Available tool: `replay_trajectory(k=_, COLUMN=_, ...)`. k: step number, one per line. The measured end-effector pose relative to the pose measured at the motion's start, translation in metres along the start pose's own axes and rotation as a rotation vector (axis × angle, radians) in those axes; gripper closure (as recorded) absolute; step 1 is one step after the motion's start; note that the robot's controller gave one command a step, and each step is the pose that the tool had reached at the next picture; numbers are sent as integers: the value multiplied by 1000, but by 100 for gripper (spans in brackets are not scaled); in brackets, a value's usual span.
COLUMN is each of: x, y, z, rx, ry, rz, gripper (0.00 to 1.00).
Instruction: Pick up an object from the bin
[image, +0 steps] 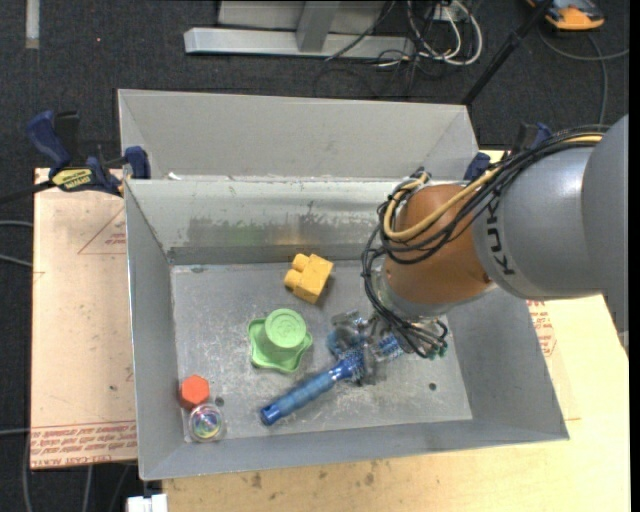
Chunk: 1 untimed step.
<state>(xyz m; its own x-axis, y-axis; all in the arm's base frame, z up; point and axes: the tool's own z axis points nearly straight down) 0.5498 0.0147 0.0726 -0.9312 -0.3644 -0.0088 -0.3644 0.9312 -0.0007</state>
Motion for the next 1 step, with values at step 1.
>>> replay_trajectory(k=1, x=-12, y=4, z=-153, rx=2, ry=-2, rz=-30, gripper=100)
